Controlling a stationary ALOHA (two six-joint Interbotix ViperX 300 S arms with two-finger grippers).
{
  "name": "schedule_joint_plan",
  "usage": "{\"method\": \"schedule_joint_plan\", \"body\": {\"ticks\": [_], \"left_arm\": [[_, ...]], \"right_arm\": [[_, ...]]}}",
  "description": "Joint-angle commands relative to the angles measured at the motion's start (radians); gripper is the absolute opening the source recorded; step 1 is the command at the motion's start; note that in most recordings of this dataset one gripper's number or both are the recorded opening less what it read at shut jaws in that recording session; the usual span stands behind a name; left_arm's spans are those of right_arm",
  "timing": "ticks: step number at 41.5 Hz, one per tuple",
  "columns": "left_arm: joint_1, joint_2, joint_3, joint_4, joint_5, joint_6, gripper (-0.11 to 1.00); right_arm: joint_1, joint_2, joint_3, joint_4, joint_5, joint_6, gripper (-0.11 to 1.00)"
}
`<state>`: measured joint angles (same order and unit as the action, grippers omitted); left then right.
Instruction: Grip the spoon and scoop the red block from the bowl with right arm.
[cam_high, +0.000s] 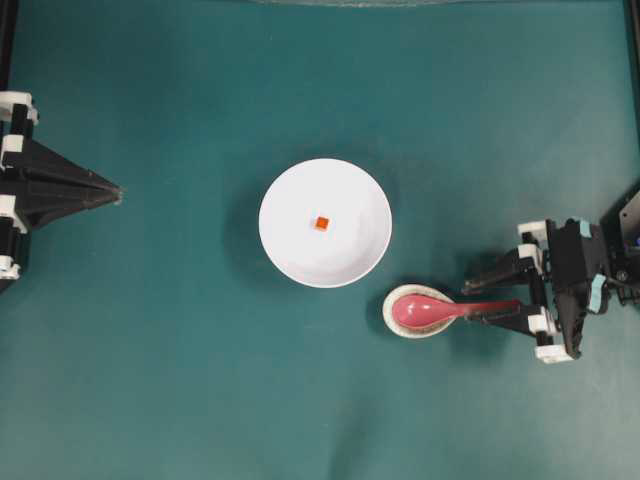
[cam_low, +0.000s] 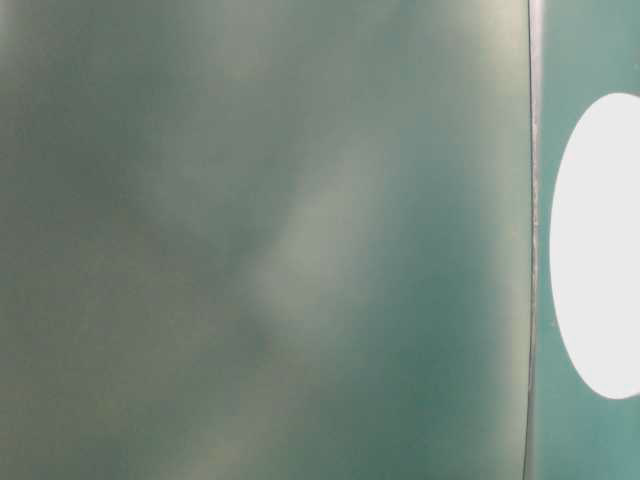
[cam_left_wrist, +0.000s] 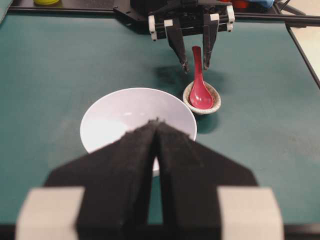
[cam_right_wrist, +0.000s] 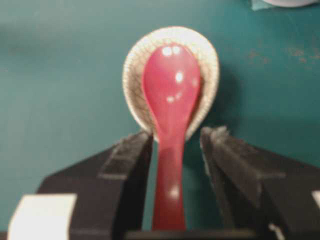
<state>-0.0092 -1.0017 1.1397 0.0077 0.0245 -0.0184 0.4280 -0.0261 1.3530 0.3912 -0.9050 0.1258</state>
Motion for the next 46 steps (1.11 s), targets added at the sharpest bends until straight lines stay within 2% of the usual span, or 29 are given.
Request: {"method": "schedule_joint_plan", "body": {"ticks": [1, 14, 46], "left_arm": [[-0.002, 0.009, -0.031, 0.002, -0.005, -0.002, 0.0], [-0.002, 0.011, -0.029, 0.002, -0.005, -0.002, 0.0], [-0.002, 0.012, -0.029, 0.002, 0.011, 0.0, 0.0]], "right_arm": [[0.005, -0.006, -0.003, 0.005, -0.006, -0.002, 0.5], [0.009, -0.006, 0.0, 0.003, 0.028, -0.002, 0.5], [0.025, -0.005, 0.009, 0.0, 0.023, -0.011, 0.5]]}}
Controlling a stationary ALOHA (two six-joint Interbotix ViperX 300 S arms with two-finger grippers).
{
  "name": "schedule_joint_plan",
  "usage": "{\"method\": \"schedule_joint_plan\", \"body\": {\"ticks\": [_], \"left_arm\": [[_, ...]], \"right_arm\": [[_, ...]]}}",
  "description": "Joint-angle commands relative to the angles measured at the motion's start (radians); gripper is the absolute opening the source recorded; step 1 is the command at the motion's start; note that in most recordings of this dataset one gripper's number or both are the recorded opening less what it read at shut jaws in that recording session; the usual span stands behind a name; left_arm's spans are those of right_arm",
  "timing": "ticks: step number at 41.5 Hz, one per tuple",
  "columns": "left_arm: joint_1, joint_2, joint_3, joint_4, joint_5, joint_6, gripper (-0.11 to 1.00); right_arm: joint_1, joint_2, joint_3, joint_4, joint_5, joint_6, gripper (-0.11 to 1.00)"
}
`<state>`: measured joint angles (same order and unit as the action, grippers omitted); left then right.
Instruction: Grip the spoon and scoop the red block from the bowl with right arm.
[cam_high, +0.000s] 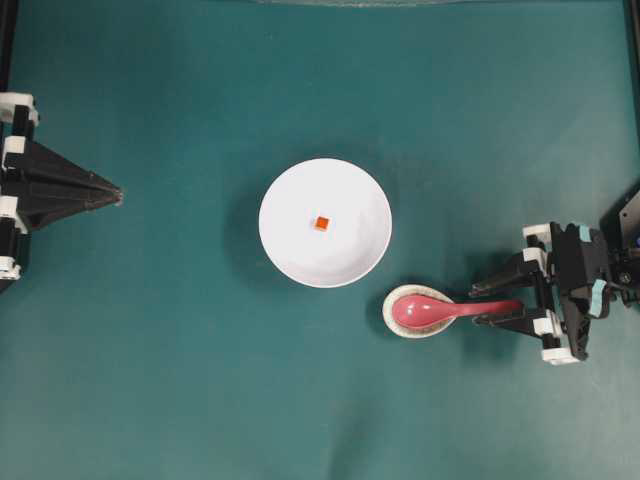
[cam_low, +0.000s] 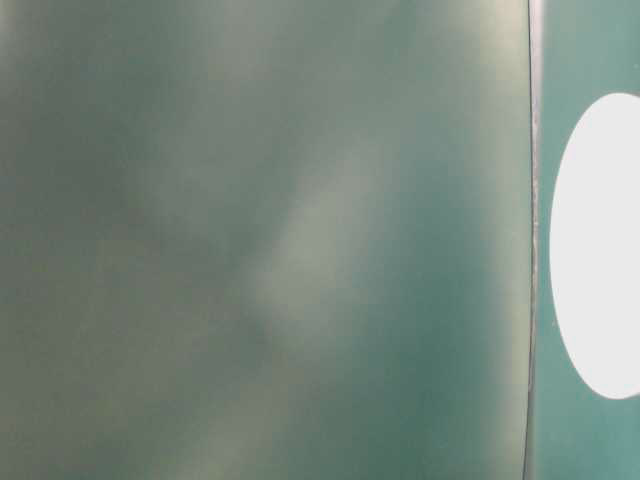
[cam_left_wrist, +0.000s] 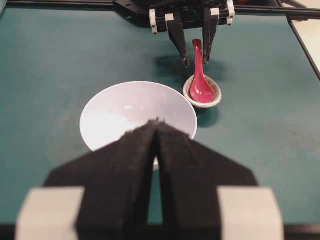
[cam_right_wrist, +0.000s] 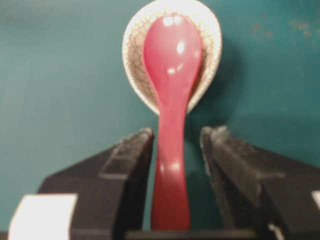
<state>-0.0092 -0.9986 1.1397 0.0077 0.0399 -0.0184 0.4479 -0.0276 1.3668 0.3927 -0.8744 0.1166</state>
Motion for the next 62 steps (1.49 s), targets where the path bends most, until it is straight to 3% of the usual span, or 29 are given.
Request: {"method": "schedule_joint_plan", "body": {"ticks": [1, 49, 62], "left_arm": [[-0.002, 0.009, -0.029, 0.002, -0.003, 0.0, 0.0], [-0.002, 0.009, -0.029, 0.002, -0.003, -0.002, 0.0], [-0.002, 0.009, -0.029, 0.002, -0.005, 0.0, 0.0]], "right_arm": [[0.005, -0.003, -0.003, -0.002, -0.006, -0.002, 0.5], [0.005, 0.023, -0.017, 0.003, -0.034, -0.002, 0.49], [0.005, 0.023, -0.017, 0.005, -0.032, 0.0, 0.35]]}}
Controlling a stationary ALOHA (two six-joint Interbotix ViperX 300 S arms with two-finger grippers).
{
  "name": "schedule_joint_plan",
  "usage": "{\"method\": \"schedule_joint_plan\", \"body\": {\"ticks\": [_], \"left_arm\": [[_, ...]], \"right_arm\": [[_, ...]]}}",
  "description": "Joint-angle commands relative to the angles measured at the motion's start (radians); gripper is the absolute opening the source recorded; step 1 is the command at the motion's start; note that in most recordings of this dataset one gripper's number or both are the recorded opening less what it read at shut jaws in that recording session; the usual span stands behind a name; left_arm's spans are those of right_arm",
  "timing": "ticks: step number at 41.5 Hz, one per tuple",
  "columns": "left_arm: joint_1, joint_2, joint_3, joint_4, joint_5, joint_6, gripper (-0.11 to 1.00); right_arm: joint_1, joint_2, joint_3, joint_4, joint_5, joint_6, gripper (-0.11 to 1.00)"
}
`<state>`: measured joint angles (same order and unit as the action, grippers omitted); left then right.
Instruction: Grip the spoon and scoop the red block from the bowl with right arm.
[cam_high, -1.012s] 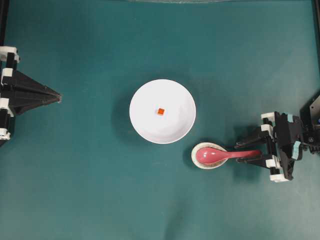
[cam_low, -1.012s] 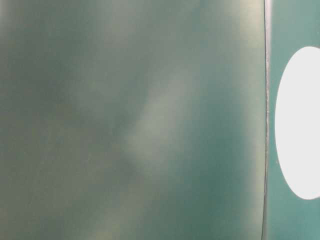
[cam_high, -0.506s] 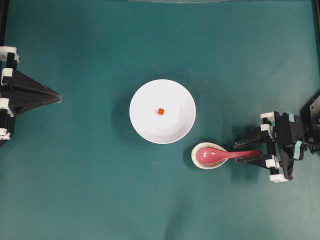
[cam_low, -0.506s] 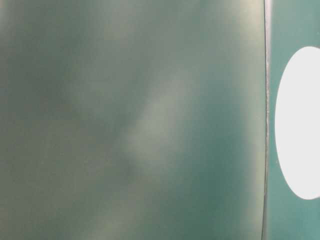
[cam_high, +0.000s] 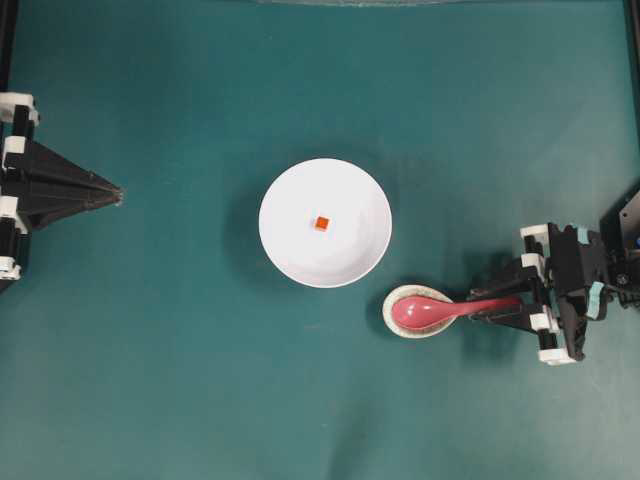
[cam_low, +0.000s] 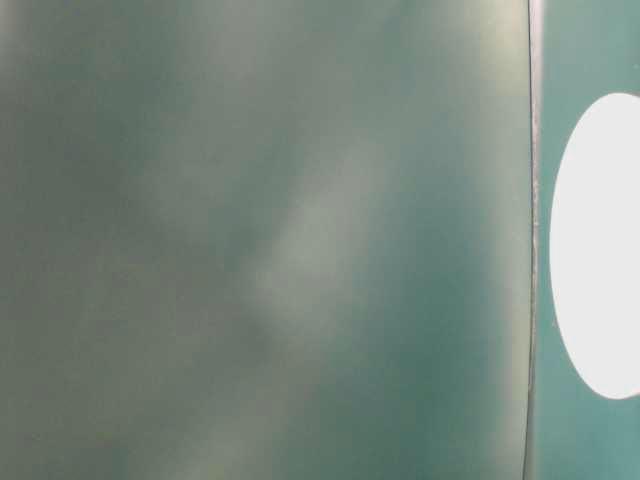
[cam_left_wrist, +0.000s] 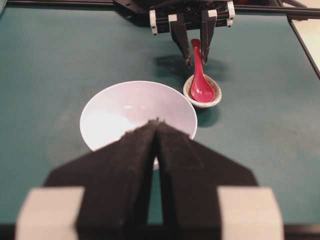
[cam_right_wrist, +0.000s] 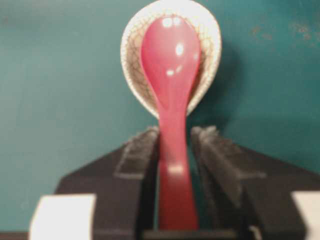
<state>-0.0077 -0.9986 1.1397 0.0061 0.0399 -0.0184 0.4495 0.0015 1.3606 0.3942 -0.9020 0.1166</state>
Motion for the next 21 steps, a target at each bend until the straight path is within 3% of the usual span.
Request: {"method": "schedule_joint_plan", "body": {"ticks": [1, 11, 21], "left_arm": [[-0.003, 0.009, -0.029, 0.003, -0.003, 0.0, 0.0], [-0.003, 0.009, -0.029, 0.003, -0.003, -0.002, 0.0], [-0.003, 0.009, -0.029, 0.003, -0.003, -0.002, 0.0]], "right_arm": [[0.003, -0.006, -0.011, 0.003, -0.005, 0.0, 0.33], [0.003, -0.006, -0.012, 0.003, -0.005, 0.0, 0.24], [0.003, -0.006, -0.018, 0.003, -0.003, 0.0, 0.23]]}}
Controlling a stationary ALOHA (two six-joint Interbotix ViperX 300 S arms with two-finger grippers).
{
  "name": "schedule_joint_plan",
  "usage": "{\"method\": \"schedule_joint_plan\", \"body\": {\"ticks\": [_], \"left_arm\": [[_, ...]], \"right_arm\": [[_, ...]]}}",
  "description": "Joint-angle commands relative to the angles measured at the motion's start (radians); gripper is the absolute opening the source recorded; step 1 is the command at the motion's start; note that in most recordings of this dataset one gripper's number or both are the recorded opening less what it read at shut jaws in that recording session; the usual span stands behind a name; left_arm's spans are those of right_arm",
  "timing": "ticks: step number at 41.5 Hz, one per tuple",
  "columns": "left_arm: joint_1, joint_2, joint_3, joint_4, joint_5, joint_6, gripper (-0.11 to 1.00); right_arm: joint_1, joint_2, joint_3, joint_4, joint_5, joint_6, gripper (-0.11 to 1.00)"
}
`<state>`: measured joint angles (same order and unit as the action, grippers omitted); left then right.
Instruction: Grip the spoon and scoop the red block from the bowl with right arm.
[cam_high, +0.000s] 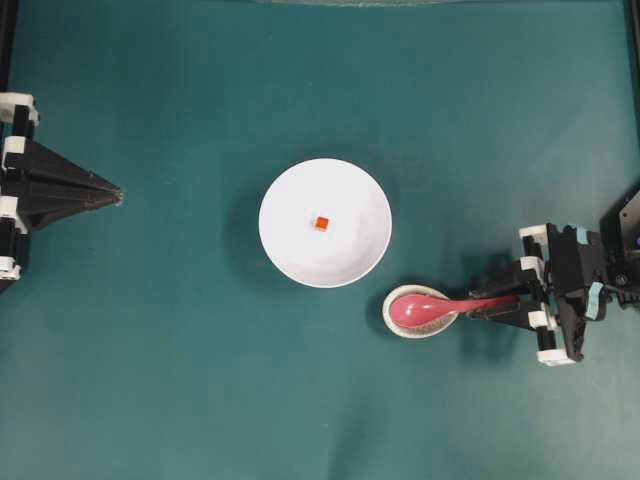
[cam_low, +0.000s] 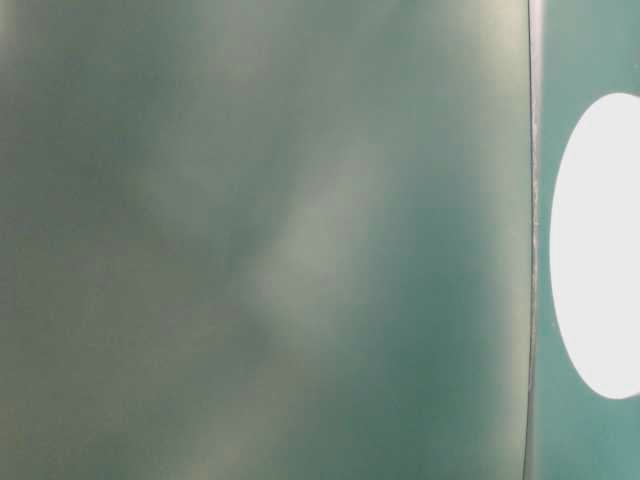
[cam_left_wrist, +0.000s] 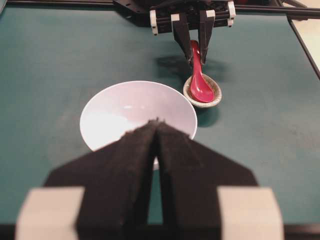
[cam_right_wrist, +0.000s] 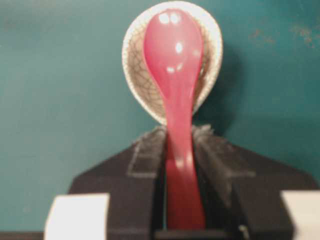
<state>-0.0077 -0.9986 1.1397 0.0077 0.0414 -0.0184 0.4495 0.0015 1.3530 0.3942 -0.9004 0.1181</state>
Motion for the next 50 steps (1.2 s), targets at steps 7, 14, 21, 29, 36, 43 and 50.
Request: {"method": "schedule_joint_plan", "body": {"ticks": [7, 14, 21, 29, 36, 43, 50], "left_arm": [[-0.003, 0.009, -0.029, 0.002, -0.006, -0.002, 0.0], [-0.003, 0.009, -0.029, 0.002, -0.005, -0.002, 0.0], [-0.002, 0.009, -0.029, 0.002, -0.005, -0.002, 0.0], [-0.002, 0.009, -0.029, 0.002, 0.015, -0.003, 0.0], [-0.003, 0.008, -0.029, 0.002, 0.017, -0.003, 0.0], [-0.003, 0.008, -0.029, 0.002, 0.017, -0.003, 0.0], [-0.003, 0.008, -0.029, 0.002, 0.017, -0.003, 0.0]], "right_arm": [[0.003, -0.006, -0.012, 0.005, 0.006, 0.006, 0.23], [0.003, -0.009, -0.018, 0.014, 0.023, 0.006, 0.28], [0.003, -0.021, -0.02, 0.015, 0.051, 0.006, 0.43], [0.003, -0.031, -0.018, 0.012, 0.061, -0.018, 0.5], [0.003, -0.031, -0.021, 0.012, 0.061, -0.049, 0.5], [0.003, -0.031, -0.018, 0.009, 0.058, -0.054, 0.5], [0.003, -0.031, -0.011, 0.008, 0.041, -0.055, 0.5]]}}
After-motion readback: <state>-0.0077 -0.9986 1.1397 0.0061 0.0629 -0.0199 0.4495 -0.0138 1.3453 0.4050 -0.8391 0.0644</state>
